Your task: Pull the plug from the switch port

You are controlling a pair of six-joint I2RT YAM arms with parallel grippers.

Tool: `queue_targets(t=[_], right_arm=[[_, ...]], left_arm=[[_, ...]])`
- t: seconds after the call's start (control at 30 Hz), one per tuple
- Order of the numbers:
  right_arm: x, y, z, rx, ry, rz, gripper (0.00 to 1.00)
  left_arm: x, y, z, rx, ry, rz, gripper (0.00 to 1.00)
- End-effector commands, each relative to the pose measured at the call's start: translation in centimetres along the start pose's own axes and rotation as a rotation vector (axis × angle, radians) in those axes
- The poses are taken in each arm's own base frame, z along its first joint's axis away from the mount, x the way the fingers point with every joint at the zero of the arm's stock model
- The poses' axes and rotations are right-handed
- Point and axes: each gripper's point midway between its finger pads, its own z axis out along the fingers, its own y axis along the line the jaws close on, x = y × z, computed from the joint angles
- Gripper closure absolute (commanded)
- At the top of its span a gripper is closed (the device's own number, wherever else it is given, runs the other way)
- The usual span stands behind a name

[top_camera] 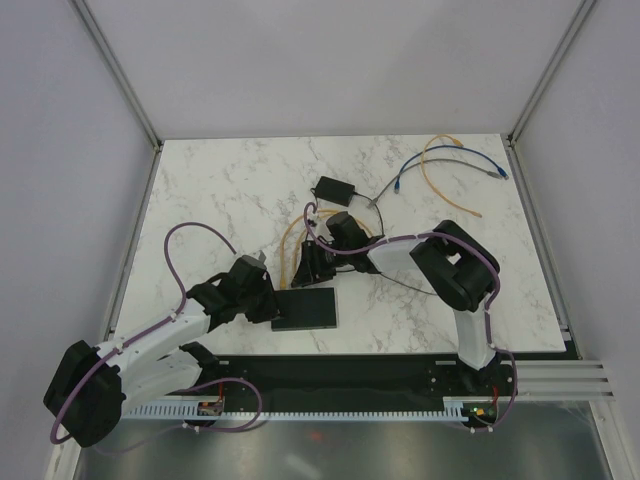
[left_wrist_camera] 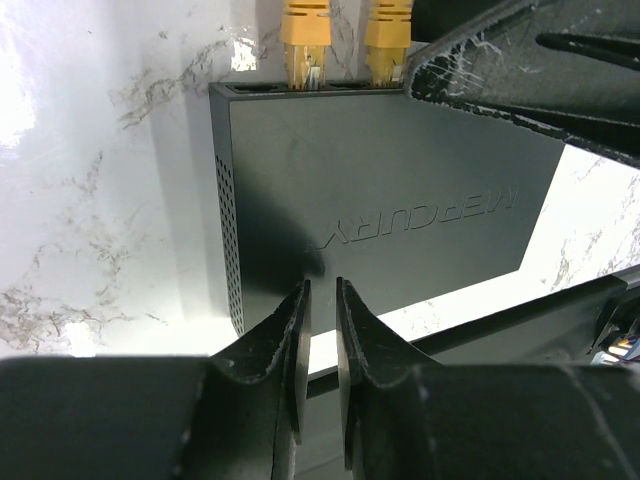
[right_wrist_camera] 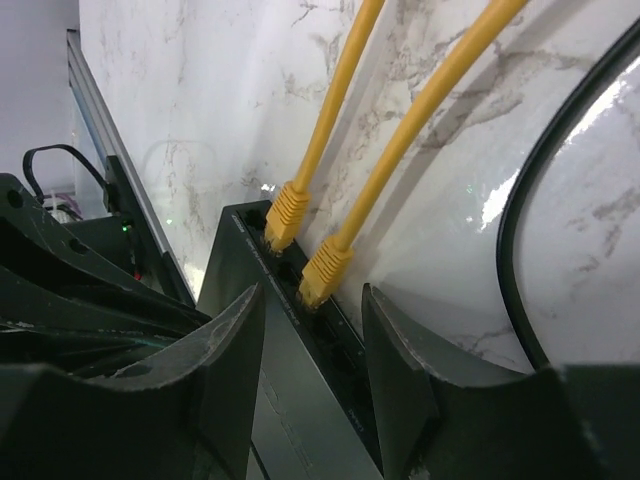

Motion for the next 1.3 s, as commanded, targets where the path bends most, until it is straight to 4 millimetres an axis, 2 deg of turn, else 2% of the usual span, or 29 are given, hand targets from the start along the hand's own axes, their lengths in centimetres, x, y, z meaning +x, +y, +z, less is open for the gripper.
queue_targets(t=[0.0,0.4,0.5,0.57,0.67,0.8,0.87,0.9,0.93,1.0,1.03,1.07,1.13,1.17,1.27], right_arm=[[-1.2,1.5,0.8,-0.076,-0.003,-0.023,0.5],[-0.3,0.3,1.0,-0.063,0.043,-0.016,0.6],[-0.2,-0.2,1.3,-0.052,0.066,-0.026,0.73],[0.0,-0.6,1.6,-0.042,0.081,-0.019,0.87],[-0.2,-0.9,1.9,-0.031,0.076,-0.011,1.0],[-0.4,-1.2,1.9,-0.021,0.047,0.021,1.0],[-1.0,-0.5,1.9,-0.04,0.006,0.051,1.0],[-0.7,-1.0,1.8,-0.023,-0.011,0.08,1.0],[-1.6,-0.3,1.6,-0.042,-0.054,0.096,1.0],[-1.6,-1.0,1.1,-0.013,-0.107,0.145,1.0],[-2.2,-0.6,1.0,-0.031,-0.145,0.147,1.0],[-1.3,-1.1,0.9,-0.024,-0.152,0.233,1.0],[-1.8,-0.4,0.6,-0.063,-0.205,0.273,1.0],[-0.8,-0.7,0.5,-0.059,-0.198,0.33,1.0],[-0.2,-0.8,-0.1,-0.017,-0.245,0.34,1.0]], left_arm=[[-1.4,-1.3,-0.4,0.031,-0.04,-0.002,0.76],[-1.1,-1.3,-0.2,0.043,-0.034,-0.008,0.76],[-1.2,-1.5,-0.2,0.049,-0.033,-0.009,0.76],[-1.1,-1.6,-0.1,0.051,-0.026,-0.009,0.76],[-1.0,-1.7,-0.1,0.055,-0.017,-0.014,0.76],[-1.2,-1.8,0.1,0.05,-0.021,-0.015,0.76],[-1.0,-1.5,0.4,0.036,-0.011,-0.019,0.76],[-0.8,-1.3,0.6,0.022,0.001,-0.025,0.76],[-0.6,-1.1,0.9,0.013,0.011,-0.034,0.76],[-0.1,-0.6,1.3,-0.009,0.035,-0.044,0.76],[0.0,-0.5,1.4,-0.015,0.042,-0.047,0.77],[0.1,-0.4,1.5,-0.018,0.046,-0.047,0.77],[0.1,-0.4,1.5,-0.015,0.044,-0.044,0.77],[0.1,-0.4,1.4,-0.014,0.041,-0.042,0.77],[-0.3,-0.7,1.0,0.004,0.018,-0.035,0.77]])
